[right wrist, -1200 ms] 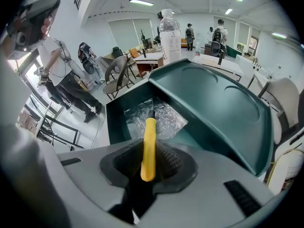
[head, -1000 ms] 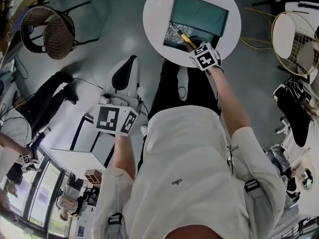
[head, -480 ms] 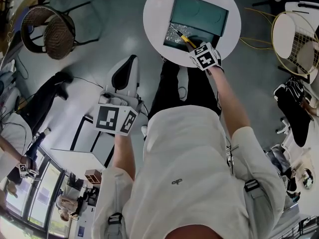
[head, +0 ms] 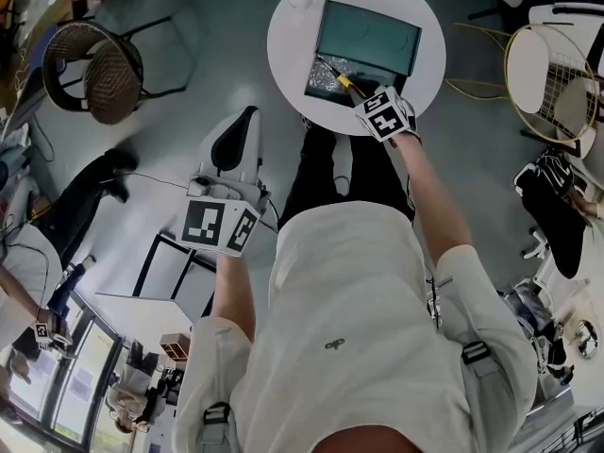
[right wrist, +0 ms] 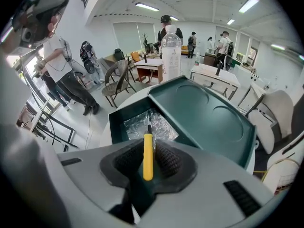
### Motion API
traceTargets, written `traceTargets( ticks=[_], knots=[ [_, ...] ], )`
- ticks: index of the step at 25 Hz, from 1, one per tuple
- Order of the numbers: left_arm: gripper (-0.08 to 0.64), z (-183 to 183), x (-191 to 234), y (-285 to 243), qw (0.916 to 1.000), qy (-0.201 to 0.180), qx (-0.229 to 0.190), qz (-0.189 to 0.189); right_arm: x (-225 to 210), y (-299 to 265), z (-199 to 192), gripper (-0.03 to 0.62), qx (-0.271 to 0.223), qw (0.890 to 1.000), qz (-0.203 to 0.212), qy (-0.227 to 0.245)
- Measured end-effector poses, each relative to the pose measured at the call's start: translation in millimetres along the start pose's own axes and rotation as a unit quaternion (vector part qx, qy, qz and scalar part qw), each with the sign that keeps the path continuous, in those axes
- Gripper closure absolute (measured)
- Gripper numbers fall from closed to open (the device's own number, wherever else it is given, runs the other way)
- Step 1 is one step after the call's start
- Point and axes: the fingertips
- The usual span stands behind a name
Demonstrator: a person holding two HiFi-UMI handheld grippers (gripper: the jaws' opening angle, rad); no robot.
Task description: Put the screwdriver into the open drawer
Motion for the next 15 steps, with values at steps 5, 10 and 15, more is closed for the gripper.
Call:
traceTargets(
  ticks=[5, 10, 15],
  knots=[
    [0.551, 16.1, -5.4, 1.2, 0.9997, -0.009, -0.020, -0.007, -6.2, 23.3, 16.2, 0.511, -0.017, 1.000, -0.014, 0.014],
    [0.551, 36.2, -15.3, 6.6, 0.9990, -0.014, -0.040, -0.014, -5.0, 55.3, 28.1, 0.514, -0.038, 0.999, -0.025, 0.005],
    [0.551, 50.5, -23.8, 13.4, 0.9974, -0.026, -0.063, -0.022, 3.1, 79.4, 40.5, 0.518, -0.072, 0.997, -0.036, 0.006]
  ],
)
Point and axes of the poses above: the fingertips, and each gripper's own axes: y backward along the fingers, x to its left, z out of its top, and after that the axes turned 2 degrees about -x, right-handed
